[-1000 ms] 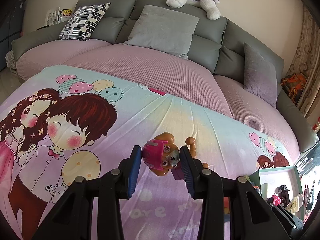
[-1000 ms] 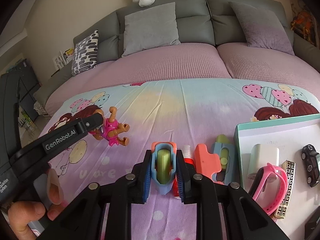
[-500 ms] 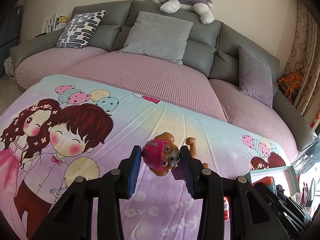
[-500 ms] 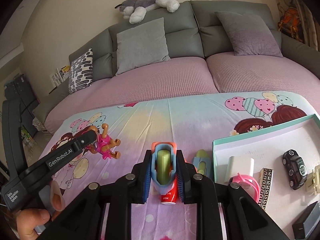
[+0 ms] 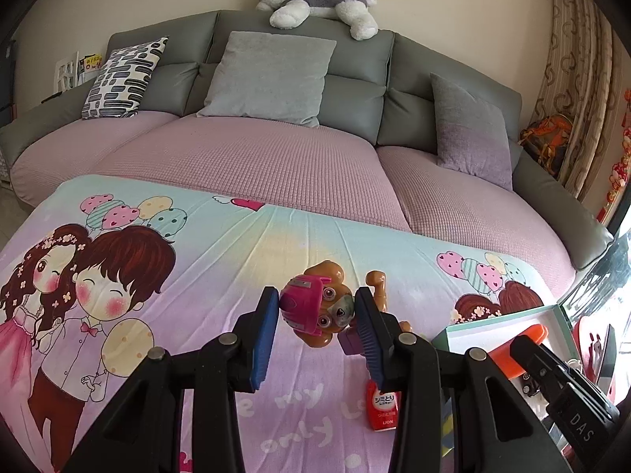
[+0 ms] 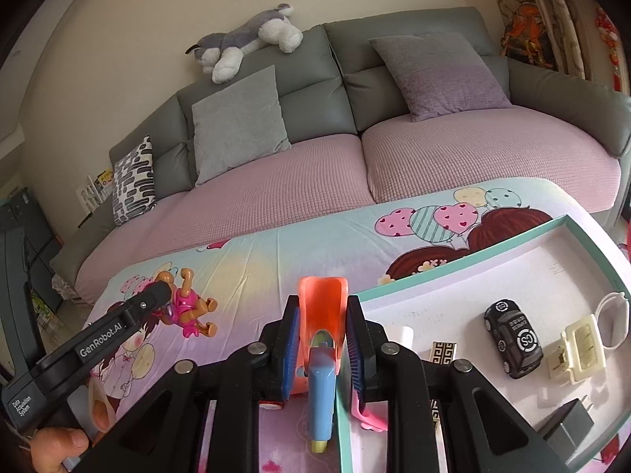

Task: Organize rigid objects
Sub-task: 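Carry the pink figure with left tool while right tool carries the orange-and-blue toy to box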

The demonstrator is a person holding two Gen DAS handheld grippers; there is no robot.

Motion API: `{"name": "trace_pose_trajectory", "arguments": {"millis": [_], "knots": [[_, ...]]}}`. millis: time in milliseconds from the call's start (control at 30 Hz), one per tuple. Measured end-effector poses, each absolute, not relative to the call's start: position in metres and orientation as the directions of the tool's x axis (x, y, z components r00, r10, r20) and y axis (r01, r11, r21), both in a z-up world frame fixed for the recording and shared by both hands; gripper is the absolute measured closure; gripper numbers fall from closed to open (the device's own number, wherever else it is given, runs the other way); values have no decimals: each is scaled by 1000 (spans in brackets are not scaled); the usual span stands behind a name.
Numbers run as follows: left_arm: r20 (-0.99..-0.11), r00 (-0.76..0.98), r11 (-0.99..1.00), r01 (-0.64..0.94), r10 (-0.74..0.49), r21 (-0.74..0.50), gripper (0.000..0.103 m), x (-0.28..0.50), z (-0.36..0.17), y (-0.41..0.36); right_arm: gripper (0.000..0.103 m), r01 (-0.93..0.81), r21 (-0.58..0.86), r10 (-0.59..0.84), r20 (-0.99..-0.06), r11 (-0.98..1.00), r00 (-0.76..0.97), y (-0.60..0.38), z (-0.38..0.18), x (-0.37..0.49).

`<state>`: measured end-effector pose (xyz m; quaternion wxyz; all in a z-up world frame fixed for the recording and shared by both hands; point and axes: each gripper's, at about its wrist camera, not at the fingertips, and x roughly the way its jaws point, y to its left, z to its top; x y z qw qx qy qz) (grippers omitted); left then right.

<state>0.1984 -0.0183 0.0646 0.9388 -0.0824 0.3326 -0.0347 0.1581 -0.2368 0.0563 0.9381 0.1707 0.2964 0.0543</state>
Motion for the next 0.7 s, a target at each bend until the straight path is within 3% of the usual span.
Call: {"name": "trace_pose_trajectory", "arguments": {"millis": [200,467,700], "knots": [[-607,781,986,65,-146,-154,62,193,76,-45,80,33,447,197,-457,894,867,-280,74,136],[-599,779,983,141,-184,-118,62,185,86,-80,80,150,443,41,-393,884,919,-328,98,98],[-606,758,969,230,-239,-95,62,178,87,-120,80,289,385,-104,-434,877,895,-360,98,85]]}}
